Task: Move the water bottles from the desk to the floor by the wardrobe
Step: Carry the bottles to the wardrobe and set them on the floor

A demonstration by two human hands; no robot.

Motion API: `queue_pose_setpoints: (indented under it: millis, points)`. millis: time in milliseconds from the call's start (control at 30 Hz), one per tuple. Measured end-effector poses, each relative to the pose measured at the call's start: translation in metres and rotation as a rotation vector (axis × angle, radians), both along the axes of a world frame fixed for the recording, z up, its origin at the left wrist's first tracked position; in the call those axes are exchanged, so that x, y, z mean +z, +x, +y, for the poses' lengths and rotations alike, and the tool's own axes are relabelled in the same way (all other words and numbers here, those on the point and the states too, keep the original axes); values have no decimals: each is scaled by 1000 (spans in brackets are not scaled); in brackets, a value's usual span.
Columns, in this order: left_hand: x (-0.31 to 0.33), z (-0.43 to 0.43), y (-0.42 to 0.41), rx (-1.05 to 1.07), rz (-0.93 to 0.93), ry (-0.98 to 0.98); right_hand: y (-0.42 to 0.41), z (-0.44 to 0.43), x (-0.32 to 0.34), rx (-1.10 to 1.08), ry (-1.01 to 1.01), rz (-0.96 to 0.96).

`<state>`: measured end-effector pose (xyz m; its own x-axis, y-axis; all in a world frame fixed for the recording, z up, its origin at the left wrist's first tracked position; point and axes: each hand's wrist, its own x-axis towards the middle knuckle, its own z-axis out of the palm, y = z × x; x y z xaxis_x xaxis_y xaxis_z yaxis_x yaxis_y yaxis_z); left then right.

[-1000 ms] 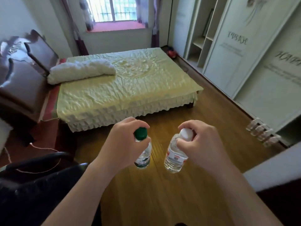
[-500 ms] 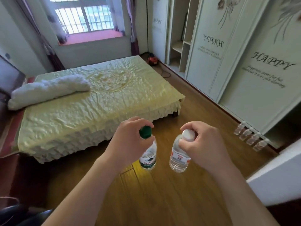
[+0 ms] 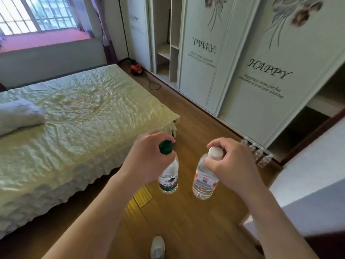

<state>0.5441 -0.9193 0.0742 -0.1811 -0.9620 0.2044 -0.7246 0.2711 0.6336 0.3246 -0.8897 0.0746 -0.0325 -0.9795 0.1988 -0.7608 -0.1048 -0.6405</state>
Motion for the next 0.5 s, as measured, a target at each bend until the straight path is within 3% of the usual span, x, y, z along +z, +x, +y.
queue_pose_setpoints:
  millis: [500]
  points:
    - [-1, -252, -77, -286, -62, -16, -60, -188, -10, -278, 61, -58]
